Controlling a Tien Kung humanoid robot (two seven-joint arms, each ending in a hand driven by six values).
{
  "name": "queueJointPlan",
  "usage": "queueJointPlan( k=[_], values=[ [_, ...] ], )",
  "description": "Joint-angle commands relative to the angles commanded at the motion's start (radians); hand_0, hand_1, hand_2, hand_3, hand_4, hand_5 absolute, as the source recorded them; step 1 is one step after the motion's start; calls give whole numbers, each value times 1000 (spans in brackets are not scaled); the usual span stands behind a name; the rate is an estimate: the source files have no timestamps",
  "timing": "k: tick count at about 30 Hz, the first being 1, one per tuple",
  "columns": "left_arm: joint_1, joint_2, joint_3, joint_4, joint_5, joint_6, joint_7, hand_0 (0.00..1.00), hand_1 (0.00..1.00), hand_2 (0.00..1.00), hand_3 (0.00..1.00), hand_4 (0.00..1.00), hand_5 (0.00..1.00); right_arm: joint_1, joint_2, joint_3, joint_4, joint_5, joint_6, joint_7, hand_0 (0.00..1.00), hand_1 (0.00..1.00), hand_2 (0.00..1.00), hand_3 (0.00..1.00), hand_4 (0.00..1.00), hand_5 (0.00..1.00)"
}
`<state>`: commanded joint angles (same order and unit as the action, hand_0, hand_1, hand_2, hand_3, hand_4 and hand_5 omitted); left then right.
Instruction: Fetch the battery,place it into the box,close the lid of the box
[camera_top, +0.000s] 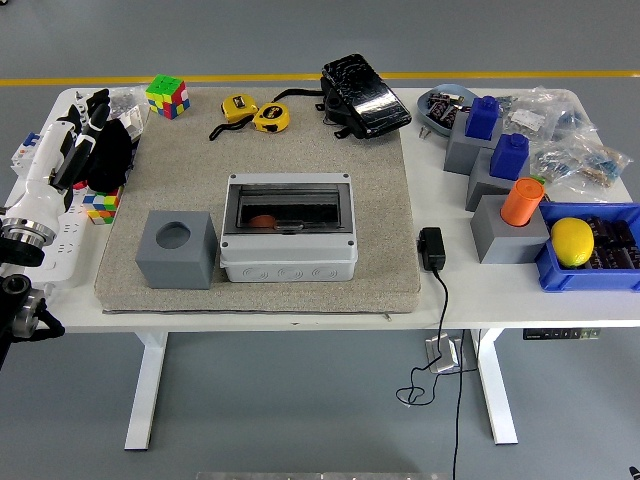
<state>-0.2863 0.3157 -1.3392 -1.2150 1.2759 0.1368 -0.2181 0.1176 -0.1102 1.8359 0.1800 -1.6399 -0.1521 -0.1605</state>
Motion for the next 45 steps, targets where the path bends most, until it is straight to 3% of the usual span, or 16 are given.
queueJointPlan(
  k=[45],
  values=[
    [3, 2, 8, -8, 9, 7, -1, 939, 912, 926, 906, 998, 998, -7, -2, 0, 0, -7, -1, -2, 847, 848, 811, 854, 998, 998]
  ],
)
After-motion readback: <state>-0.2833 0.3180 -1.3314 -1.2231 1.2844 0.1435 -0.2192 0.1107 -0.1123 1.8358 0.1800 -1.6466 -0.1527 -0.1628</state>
